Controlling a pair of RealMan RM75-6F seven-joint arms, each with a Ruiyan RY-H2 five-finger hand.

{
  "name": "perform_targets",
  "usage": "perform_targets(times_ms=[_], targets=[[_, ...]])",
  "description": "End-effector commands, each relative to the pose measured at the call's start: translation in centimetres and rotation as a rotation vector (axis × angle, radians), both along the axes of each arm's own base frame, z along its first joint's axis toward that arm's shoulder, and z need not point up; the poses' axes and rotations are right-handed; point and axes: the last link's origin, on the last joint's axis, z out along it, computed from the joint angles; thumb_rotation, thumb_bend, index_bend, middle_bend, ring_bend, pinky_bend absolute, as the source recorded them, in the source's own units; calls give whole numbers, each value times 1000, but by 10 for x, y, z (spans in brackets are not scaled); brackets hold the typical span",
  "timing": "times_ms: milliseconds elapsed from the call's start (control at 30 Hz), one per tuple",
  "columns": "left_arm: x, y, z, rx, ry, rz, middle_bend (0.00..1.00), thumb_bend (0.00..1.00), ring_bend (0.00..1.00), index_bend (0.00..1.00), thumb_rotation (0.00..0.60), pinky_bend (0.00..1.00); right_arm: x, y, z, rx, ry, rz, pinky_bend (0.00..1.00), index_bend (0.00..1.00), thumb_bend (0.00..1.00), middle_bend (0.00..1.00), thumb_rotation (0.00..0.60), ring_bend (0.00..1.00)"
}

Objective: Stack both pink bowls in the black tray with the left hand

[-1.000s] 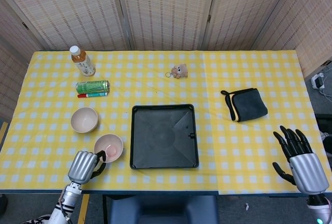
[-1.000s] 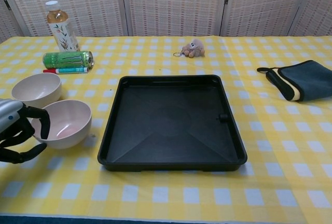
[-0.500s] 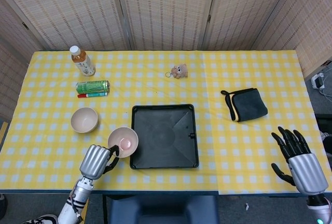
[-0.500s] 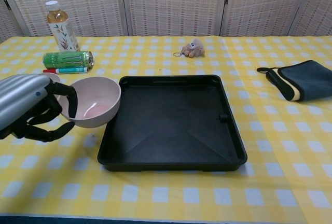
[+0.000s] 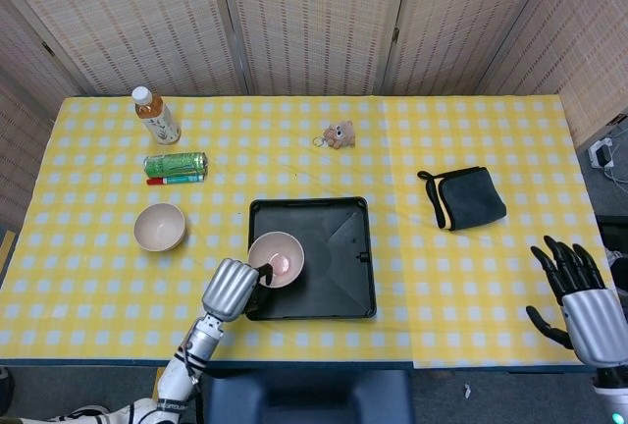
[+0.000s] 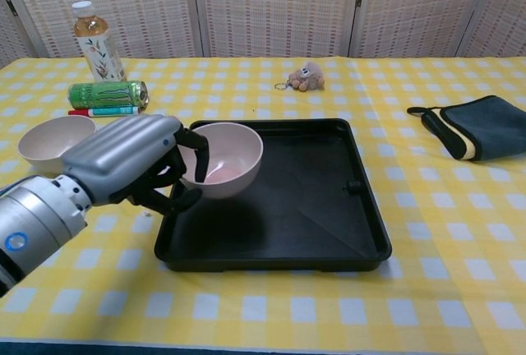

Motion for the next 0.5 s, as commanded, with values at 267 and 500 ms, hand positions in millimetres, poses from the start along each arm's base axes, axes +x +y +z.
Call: perform_targets(times_ms=[267,500], targets=[[32,12,-36,-27,40,-63,1000,458,1000,619,600,1000,-5,3,12,-41,-14,-24,0,0,315,0,600,0],[31,20,-43,-11,33,-47,1000,456,1000,610,600,1000,-7,5,14,-40,-20,-28,0,0,315,0,600,0]])
